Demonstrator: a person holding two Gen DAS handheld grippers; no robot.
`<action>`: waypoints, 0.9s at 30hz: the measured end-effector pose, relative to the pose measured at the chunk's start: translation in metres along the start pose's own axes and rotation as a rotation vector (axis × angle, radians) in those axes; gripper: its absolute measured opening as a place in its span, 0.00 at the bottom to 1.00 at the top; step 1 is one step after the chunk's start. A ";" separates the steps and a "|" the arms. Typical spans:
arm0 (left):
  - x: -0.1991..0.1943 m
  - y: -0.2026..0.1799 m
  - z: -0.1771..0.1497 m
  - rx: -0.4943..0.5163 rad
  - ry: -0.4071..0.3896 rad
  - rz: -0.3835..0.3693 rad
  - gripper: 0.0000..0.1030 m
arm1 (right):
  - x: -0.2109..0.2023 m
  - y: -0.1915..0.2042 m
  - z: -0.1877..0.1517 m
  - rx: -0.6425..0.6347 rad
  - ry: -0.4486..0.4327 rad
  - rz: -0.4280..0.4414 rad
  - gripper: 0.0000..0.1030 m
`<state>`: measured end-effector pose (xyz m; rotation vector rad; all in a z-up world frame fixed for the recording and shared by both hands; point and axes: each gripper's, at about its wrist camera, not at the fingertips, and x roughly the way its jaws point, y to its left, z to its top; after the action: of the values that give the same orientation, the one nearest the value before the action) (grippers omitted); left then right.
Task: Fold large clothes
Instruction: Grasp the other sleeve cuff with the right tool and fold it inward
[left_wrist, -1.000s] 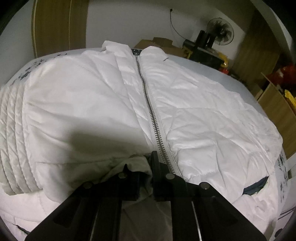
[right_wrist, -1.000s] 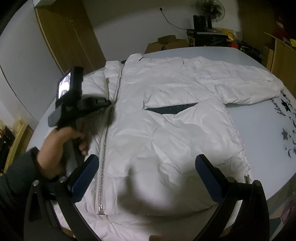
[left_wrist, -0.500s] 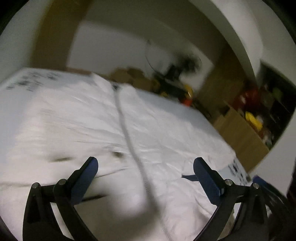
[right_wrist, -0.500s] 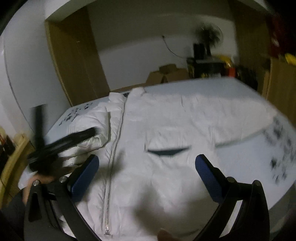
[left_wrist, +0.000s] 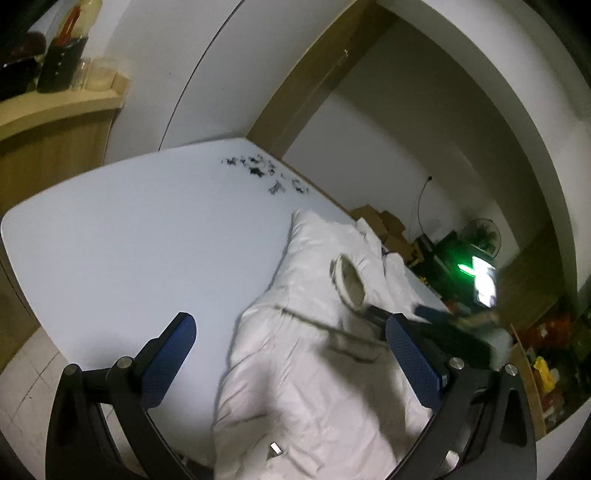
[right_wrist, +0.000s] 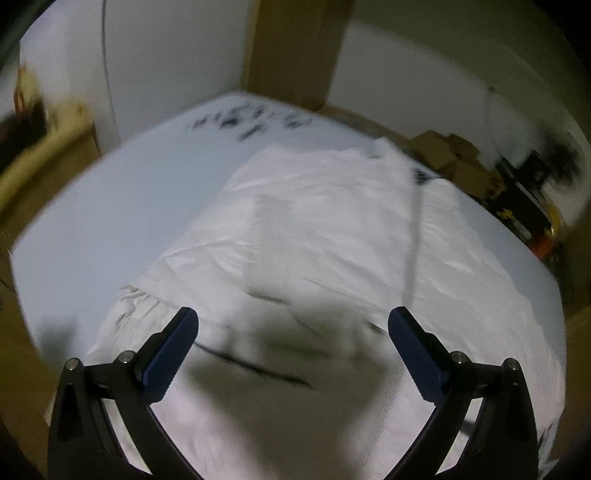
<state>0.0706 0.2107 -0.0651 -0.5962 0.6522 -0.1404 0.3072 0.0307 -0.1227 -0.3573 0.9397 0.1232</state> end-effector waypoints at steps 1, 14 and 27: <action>0.001 0.002 -0.001 0.002 0.005 0.004 1.00 | 0.008 0.004 0.000 -0.010 0.012 -0.009 0.93; 0.028 0.015 -0.011 -0.018 0.094 0.027 1.00 | 0.048 -0.030 0.021 0.044 0.122 -0.022 0.12; 0.052 -0.008 -0.025 0.015 0.170 0.008 1.00 | 0.030 -0.250 -0.072 0.686 0.037 0.367 0.15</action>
<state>0.0973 0.1765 -0.1039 -0.5711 0.8175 -0.1899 0.3340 -0.2298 -0.1241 0.4503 1.0174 0.1208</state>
